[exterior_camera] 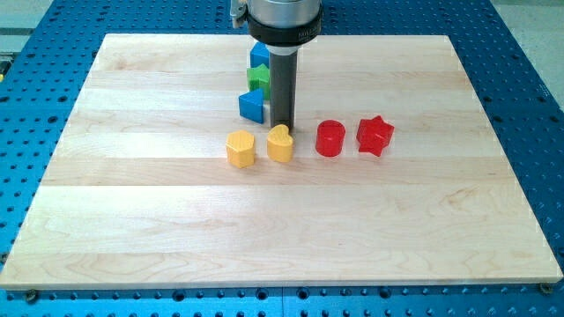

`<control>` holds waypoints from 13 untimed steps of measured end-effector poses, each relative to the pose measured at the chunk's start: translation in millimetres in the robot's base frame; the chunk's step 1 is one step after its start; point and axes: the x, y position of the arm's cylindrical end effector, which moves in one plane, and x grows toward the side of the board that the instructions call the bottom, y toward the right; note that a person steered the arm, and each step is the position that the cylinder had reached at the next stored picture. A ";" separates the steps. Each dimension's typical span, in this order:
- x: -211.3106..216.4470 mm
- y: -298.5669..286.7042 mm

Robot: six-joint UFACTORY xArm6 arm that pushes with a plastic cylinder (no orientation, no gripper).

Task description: Place the yellow blocks bottom left of the board

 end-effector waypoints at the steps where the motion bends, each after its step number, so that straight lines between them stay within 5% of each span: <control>1: 21.9 -15.8; 3: 42.6 -26.4; 5: 40.4 -192.6; 6: 24.3 -212.3; 8: 75.6 -228.7; 9: 45.0 -252.2; 10: 76.0 -275.5; 11: 133.2 -242.7; 13: 78.8 -143.3</control>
